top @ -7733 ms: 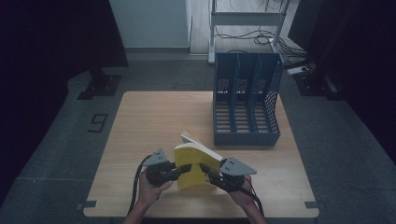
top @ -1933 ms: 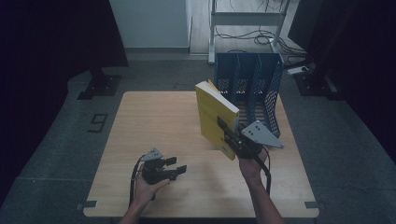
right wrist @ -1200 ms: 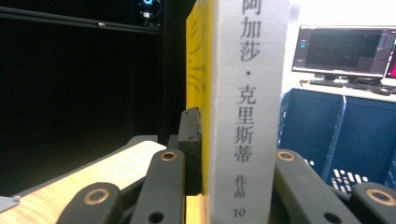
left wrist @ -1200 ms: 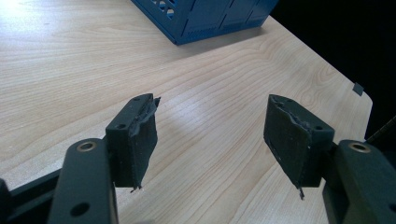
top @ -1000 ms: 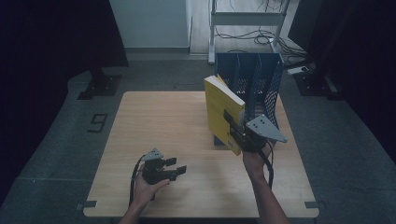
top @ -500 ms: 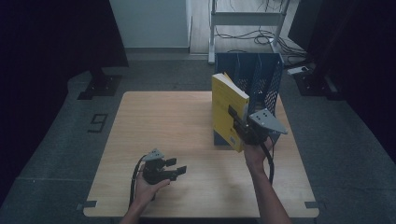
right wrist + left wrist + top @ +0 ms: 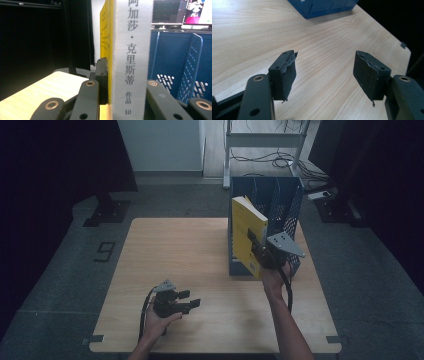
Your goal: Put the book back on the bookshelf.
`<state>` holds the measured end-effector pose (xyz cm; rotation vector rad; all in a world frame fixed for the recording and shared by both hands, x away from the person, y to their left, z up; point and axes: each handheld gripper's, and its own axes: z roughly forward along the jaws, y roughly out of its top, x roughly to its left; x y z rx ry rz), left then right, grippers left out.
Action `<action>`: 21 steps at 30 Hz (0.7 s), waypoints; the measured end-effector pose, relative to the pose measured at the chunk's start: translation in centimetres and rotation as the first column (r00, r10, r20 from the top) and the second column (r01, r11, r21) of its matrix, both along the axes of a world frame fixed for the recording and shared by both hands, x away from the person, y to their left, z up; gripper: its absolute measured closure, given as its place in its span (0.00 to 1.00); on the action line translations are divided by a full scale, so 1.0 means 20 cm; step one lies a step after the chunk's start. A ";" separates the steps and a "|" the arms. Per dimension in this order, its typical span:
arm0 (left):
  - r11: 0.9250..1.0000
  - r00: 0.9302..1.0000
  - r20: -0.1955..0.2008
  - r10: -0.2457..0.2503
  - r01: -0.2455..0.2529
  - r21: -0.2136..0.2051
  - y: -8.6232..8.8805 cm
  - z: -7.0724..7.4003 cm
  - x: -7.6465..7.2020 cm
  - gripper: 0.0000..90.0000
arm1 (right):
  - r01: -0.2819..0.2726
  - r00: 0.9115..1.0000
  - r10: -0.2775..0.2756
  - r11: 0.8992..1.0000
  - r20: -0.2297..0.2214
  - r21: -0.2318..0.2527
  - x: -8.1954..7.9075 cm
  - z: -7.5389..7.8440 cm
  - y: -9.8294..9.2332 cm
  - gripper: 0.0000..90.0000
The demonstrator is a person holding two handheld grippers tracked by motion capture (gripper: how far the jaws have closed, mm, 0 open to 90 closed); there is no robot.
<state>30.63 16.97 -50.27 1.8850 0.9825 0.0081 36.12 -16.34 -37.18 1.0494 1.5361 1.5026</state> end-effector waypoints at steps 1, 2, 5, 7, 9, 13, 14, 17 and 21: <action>1.000 1.000 0.000 0.002 -0.002 0.002 0.00 0.00 0.00 0.38 | 0.003 1.000 -0.003 1.000 -0.001 0.000 0.01 0.00 0.00 0.83; 1.000 1.000 0.000 0.002 -0.002 0.007 0.00 0.00 0.00 0.38 | 0.003 1.000 -0.003 1.000 -0.001 0.000 0.01 0.00 0.00 0.83; 1.000 1.000 -0.001 0.005 -0.005 0.011 0.00 -0.01 0.00 0.38 | 0.007 1.000 -0.007 1.000 -0.001 -0.008 0.02 0.00 0.01 0.83; 1.000 1.000 0.001 0.005 -0.005 0.011 0.00 0.00 0.00 0.38 | 0.009 1.000 -0.009 1.000 -0.007 -0.009 0.03 0.00 0.01 0.83; 1.000 1.000 0.002 0.007 -0.007 0.014 0.00 0.00 0.00 0.38 | 0.013 1.000 -0.013 1.000 -0.010 -0.012 0.04 -0.01 0.02 0.83; 1.000 1.000 0.001 0.007 -0.007 0.016 0.00 0.00 0.00 0.38 | 0.028 0.999 -0.028 1.000 -0.018 -0.006 0.06 -0.01 0.02 0.83; 1.000 1.000 0.002 0.007 -0.007 0.017 0.00 -0.01 0.00 0.38 | 0.031 0.999 -0.032 0.999 -0.020 -0.003 0.06 -0.01 0.02 0.83; 1.000 1.000 0.002 0.008 -0.008 0.017 0.00 0.00 0.00 0.38 | 0.041 0.999 -0.041 0.999 -0.028 0.002 0.08 -0.01 0.01 0.83; 1.000 1.000 0.001 0.008 -0.008 0.017 0.01 0.00 0.00 0.38 | 0.055 0.998 -0.055 0.998 -0.025 -0.001 0.10 -0.01 0.02 0.83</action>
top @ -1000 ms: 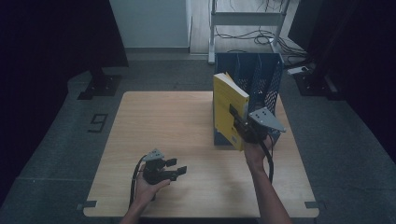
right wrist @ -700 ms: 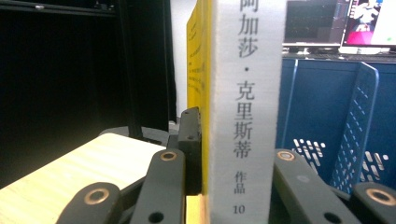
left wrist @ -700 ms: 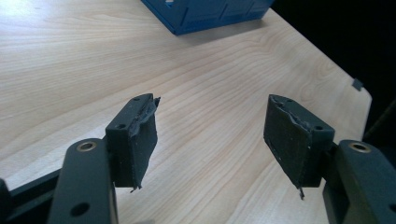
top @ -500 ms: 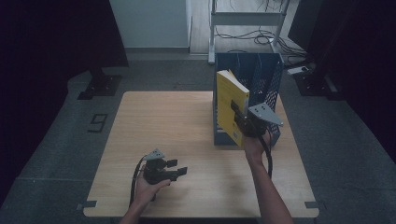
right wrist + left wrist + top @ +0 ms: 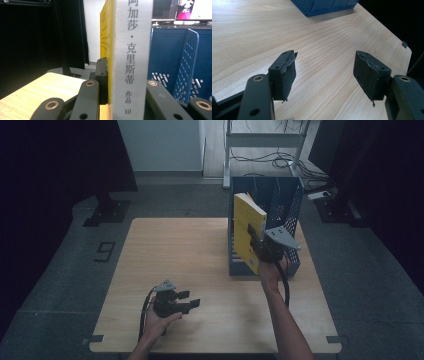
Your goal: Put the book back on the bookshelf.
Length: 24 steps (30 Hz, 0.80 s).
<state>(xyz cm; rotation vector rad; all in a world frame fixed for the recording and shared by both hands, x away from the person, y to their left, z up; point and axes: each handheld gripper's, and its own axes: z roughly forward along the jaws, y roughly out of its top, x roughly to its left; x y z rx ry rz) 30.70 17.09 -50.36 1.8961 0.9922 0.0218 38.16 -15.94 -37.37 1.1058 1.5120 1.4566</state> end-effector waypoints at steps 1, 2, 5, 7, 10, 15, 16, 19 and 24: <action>1.000 1.000 0.000 0.001 -0.001 -0.001 0.00 0.00 0.00 0.38 | 0.002 1.000 -0.002 1.000 0.000 -0.001 0.00 0.00 0.00 0.83; 1.000 1.000 0.001 0.003 -0.003 -0.001 0.00 0.00 0.00 0.38 | 0.004 1.000 -0.004 1.000 -0.001 -0.004 0.01 0.00 0.00 0.83; 1.000 1.000 0.003 0.002 -0.002 -0.003 0.00 0.00 0.00 0.38 | 0.010 1.000 -0.010 1.000 -0.004 -0.012 0.02 0.00 0.01 0.83; 1.000 1.000 0.003 0.002 -0.002 -0.003 0.00 0.00 0.00 0.38 | 0.011 1.000 -0.011 1.000 -0.005 -0.014 0.03 0.00 0.02 0.83; 1.000 1.000 0.000 0.004 -0.004 -0.003 0.00 0.00 0.00 0.38 | 0.017 1.000 -0.017 1.000 -0.006 -0.015 0.04 0.00 0.02 0.83; 1.000 1.000 0.009 0.020 -0.020 -0.005 0.01 0.01 0.00 0.38 | 0.032 0.999 -0.032 0.999 -0.007 -0.020 0.06 0.00 0.03 0.83; 1.000 1.000 0.010 0.023 -0.023 -0.009 0.02 0.01 0.00 0.38 | 0.031 0.999 -0.031 0.999 -0.009 -0.020 0.07 0.00 0.03 0.83; 1.000 1.000 0.011 0.029 -0.029 -0.011 0.02 0.01 0.00 0.38 | 0.035 0.999 -0.035 0.999 -0.010 -0.019 0.08 0.00 0.03 0.83; 1.000 1.000 0.002 0.023 -0.023 -0.006 0.03 0.00 0.00 0.38 | 0.041 0.999 -0.041 0.999 -0.016 -0.016 0.11 -0.01 0.04 0.83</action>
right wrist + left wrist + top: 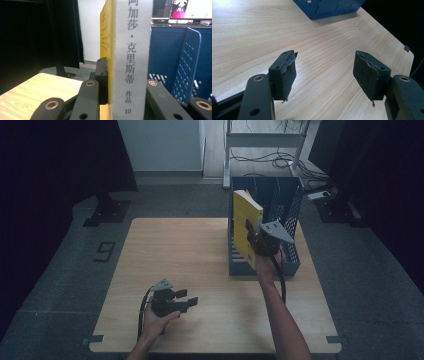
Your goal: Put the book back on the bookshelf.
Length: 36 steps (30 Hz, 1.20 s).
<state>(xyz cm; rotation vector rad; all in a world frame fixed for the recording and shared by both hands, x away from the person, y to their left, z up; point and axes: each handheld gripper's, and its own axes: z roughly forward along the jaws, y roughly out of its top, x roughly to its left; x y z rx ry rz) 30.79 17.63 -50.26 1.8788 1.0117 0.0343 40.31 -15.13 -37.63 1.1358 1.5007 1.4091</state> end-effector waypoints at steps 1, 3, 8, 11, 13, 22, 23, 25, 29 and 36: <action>1.000 1.000 -0.004 -0.002 0.002 -0.002 0.00 0.00 0.00 0.38 | 0.003 1.000 -0.003 1.000 -0.002 0.001 0.01 0.00 0.00 0.83; 1.000 1.000 -0.009 -0.007 0.007 0.000 0.00 -0.01 0.00 0.38 | 0.009 1.000 -0.009 1.000 -0.007 0.007 0.01 -0.01 0.01 0.83; 1.000 1.000 -0.012 -0.001 0.001 0.002 0.00 -0.01 0.00 0.38 | 0.013 1.000 -0.013 1.000 -0.014 0.004 0.03 -0.02 0.02 0.83; 1.000 1.000 -0.013 0.002 -0.002 -0.002 0.00 -0.01 0.00 0.38 | 0.020 1.000 -0.020 1.000 -0.017 0.001 0.05 -0.03 0.02 0.83; 1.000 1.000 -0.012 0.003 -0.003 -0.003 0.00 -0.01 0.00 0.38 | 0.022 1.000 -0.022 1.000 -0.019 0.004 0.06 -0.03 0.02 0.83; 1.000 1.000 -0.016 0.001 -0.001 0.002 0.00 -0.02 0.00 0.38 | 0.047 0.998 -0.047 0.999 -0.041 0.006 0.13 -0.07 0.01 0.83; 1.000 1.000 -0.016 0.002 -0.001 0.003 0.00 -0.02 0.00 0.38 | 0.050 0.998 -0.050 0.999 -0.042 0.008 0.13 -0.07 0.01 0.83; 1.000 1.000 -0.016 0.004 -0.004 0.002 0.00 -0.02 0.00 0.38 | 0.054 0.998 -0.054 0.998 -0.044 0.009 0.14 -0.07 0.01 0.83; 1.000 1.000 -0.017 0.003 -0.003 0.000 0.00 -0.02 0.00 0.38 | 0.055 0.997 -0.055 0.999 -0.048 0.002 0.16 -0.08 0.02 0.83; 1.000 1.000 -0.017 0.006 -0.006 -0.005 0.01 -0.02 0.00 0.38 | 0.058 0.997 -0.058 0.998 -0.054 -0.004 0.20 -0.10 0.03 0.83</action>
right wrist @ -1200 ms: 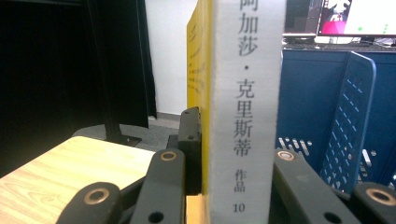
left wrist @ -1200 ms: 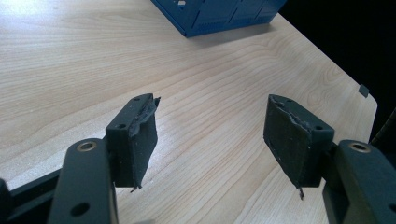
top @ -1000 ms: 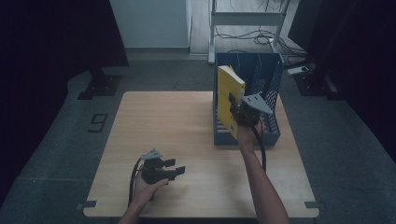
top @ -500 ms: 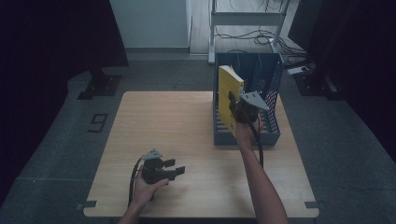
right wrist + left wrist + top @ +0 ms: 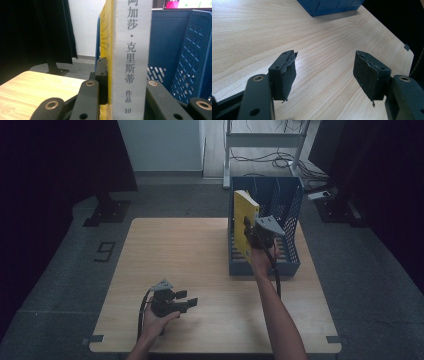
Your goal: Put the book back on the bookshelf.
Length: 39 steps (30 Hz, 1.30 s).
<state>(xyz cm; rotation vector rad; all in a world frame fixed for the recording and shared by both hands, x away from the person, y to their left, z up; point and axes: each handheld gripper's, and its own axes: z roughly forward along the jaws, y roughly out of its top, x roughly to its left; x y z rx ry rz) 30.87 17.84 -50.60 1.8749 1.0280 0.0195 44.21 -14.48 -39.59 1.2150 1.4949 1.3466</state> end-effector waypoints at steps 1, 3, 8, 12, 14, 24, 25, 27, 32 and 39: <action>1.000 1.000 -0.001 0.001 -0.001 -0.001 0.00 0.00 0.00 0.38 | 0.001 1.000 -0.001 1.000 -0.001 -0.002 0.01 0.00 0.00 0.83; 1.000 1.000 -0.002 0.002 -0.002 -0.002 0.00 0.00 0.00 0.38 | 0.001 1.000 -0.001 1.000 -0.005 -0.001 0.02 -0.01 0.01 0.83; 1.000 1.000 0.015 0.012 -0.012 -0.014 0.00 0.01 -0.01 0.39 | 0.012 1.000 -0.012 1.000 -0.014 0.005 0.06 -0.03 0.02 0.83; 1.000 1.000 0.015 0.017 -0.016 -0.014 0.01 0.01 0.00 0.39 | 0.024 1.000 -0.024 1.000 -0.019 0.006 0.09 -0.04 0.02 0.83; 1.000 1.000 0.014 0.017 -0.017 -0.015 0.01 0.01 0.00 0.39 | 0.025 1.000 -0.025 1.000 -0.017 0.007 0.10 -0.04 0.03 0.83; 1.000 1.000 0.007 0.013 -0.013 -0.013 0.01 0.00 0.00 0.39 | 0.037 0.999 -0.037 0.999 -0.032 -0.002 0.14 -0.07 0.03 0.83; 1.000 1.000 0.007 0.014 -0.014 -0.013 0.01 0.00 0.00 0.39 | 0.039 0.999 -0.039 0.999 -0.035 0.000 0.14 -0.07 0.04 0.83; 1.000 1.000 0.008 0.017 -0.017 -0.014 0.01 0.00 0.00 0.39 | 0.039 0.998 -0.039 0.999 -0.039 0.001 0.15 -0.08 0.04 0.83; 1.000 1.000 0.020 0.023 -0.023 -0.020 0.02 0.00 -0.01 0.39 | 0.046 0.998 -0.045 0.999 -0.053 0.019 0.19 -0.08 0.03 0.83; 0.999 0.999 0.019 0.030 -0.030 -0.021 0.03 0.00 -0.01 0.39 | 0.059 0.997 -0.058 0.998 -0.059 0.015 0.24 -0.09 0.04 0.83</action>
